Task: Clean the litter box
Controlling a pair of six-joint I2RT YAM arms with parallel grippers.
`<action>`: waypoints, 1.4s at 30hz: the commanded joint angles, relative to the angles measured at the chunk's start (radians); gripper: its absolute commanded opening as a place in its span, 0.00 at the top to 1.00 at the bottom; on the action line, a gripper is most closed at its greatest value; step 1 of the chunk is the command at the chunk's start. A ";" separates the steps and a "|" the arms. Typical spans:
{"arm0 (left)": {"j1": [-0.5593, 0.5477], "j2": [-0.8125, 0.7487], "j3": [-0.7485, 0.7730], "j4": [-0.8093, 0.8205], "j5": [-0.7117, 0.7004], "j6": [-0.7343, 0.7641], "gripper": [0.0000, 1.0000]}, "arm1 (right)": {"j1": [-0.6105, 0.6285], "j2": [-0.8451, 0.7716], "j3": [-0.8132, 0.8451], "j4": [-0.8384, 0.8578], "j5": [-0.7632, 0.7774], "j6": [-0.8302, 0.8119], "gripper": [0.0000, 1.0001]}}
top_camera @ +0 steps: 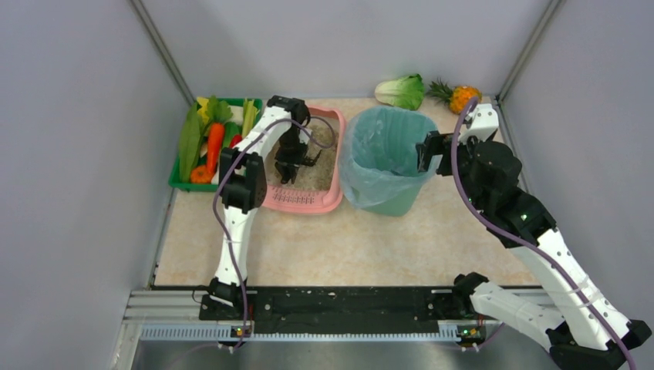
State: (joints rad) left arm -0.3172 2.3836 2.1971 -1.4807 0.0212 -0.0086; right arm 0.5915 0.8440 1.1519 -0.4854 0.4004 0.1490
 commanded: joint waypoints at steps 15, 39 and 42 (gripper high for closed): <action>-0.006 -0.018 -0.040 0.284 0.162 -0.045 1.00 | 0.003 0.024 -0.009 0.096 -0.012 0.008 0.06; 0.000 -0.363 -0.326 0.396 0.078 -0.023 1.00 | 0.004 -0.050 -0.007 0.074 -0.009 0.046 0.06; 0.000 -0.412 -0.389 0.411 0.074 -0.021 1.00 | 0.004 -0.062 -0.007 0.069 -0.011 0.052 0.06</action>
State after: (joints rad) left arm -0.3195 2.0521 1.8774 -1.0756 0.1112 -0.0460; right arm 0.5915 0.8108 1.1366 -0.4355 0.3958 0.1818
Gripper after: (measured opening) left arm 0.324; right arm 0.942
